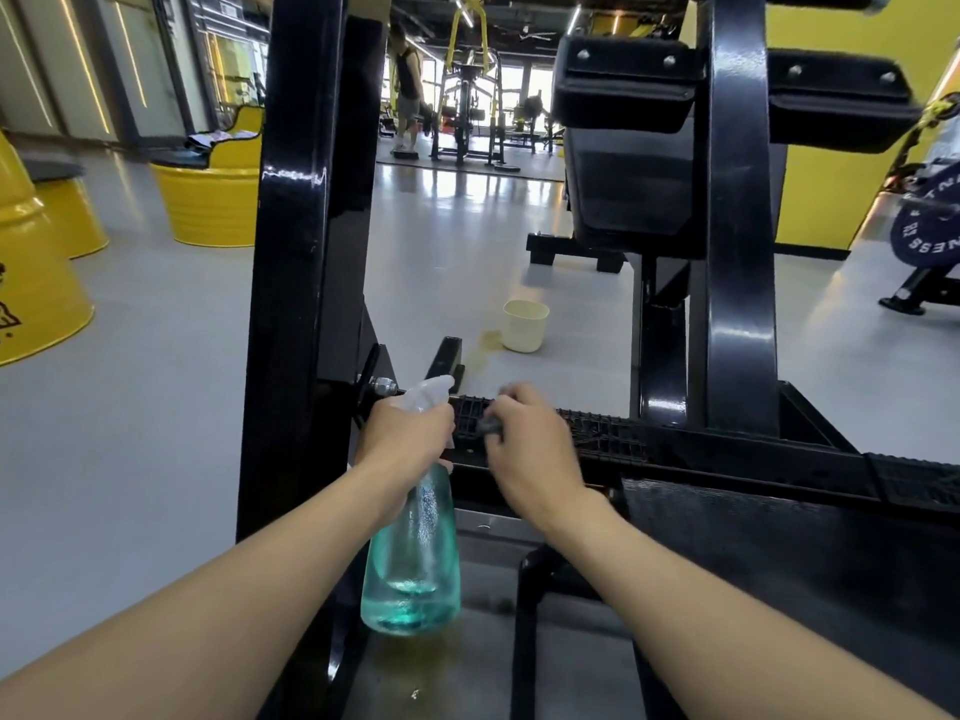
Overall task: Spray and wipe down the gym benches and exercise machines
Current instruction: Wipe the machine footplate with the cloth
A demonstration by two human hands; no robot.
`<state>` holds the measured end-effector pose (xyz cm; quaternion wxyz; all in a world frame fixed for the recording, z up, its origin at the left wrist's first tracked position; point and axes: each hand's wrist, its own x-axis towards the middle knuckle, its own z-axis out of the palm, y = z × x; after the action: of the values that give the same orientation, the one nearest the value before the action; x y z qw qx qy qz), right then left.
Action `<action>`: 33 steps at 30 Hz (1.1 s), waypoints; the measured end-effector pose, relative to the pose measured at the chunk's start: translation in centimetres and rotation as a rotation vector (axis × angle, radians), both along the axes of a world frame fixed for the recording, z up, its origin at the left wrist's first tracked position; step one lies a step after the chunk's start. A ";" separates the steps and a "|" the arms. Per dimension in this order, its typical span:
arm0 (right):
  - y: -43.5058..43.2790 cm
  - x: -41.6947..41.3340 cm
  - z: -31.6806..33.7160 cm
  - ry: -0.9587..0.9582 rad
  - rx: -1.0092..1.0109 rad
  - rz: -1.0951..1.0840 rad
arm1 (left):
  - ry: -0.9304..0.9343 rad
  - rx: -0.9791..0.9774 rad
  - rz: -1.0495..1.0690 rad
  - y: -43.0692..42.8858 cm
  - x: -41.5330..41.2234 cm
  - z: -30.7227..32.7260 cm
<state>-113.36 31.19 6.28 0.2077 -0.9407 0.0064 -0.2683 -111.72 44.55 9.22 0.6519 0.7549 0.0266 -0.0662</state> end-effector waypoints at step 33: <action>-36.8 -24.0 7.9 0.031 0.203 -0.571 | -0.517 1.181 -0.943 -31.9 -15.7 13.2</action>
<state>-137.38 -5.59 14.19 0.2167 -0.8791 0.3007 -0.2996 -127.41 12.66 22.38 0.0332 0.8986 -0.4168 -0.1327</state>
